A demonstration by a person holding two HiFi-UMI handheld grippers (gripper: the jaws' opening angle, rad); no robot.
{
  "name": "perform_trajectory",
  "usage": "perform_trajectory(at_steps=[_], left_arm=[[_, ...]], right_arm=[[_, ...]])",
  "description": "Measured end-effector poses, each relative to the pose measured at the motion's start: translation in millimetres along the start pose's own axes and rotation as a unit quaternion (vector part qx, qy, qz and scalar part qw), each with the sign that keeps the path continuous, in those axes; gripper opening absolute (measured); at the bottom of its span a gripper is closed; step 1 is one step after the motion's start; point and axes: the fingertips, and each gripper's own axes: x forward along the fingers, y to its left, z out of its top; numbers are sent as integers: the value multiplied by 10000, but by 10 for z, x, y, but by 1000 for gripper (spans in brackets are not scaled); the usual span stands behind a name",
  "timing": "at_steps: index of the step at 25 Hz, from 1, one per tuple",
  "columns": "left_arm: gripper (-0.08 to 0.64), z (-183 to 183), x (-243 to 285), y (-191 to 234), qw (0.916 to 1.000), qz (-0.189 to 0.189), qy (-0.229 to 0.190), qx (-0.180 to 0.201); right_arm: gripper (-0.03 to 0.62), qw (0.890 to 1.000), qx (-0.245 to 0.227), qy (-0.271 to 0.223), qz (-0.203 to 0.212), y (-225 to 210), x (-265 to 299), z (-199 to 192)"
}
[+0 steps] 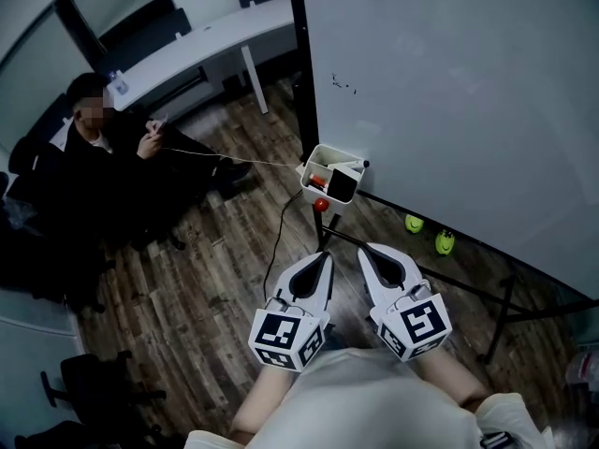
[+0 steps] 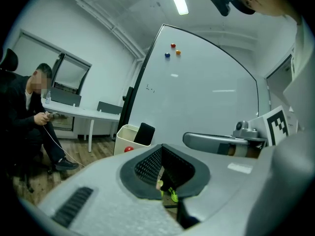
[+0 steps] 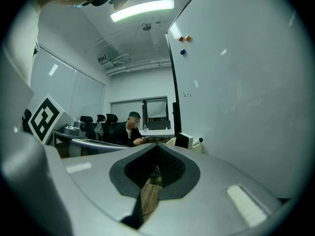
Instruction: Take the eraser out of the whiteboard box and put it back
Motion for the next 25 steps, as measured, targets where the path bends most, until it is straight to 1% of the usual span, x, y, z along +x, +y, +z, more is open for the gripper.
perform_trajectory(at_steps=[12, 21, 25], left_arm=[[5, 125, 214, 370, 9989, -390, 201, 134], [5, 176, 359, 582, 9972, -649, 323, 201], [5, 191, 427, 654, 9962, -757, 367, 202]], right_arm=[[3, 9986, 44, -37, -526, -167, 392, 69], [3, 9948, 69, -32, -1018, -340, 614, 63], [34, 9933, 87, 11, -1149, -400, 710, 61]])
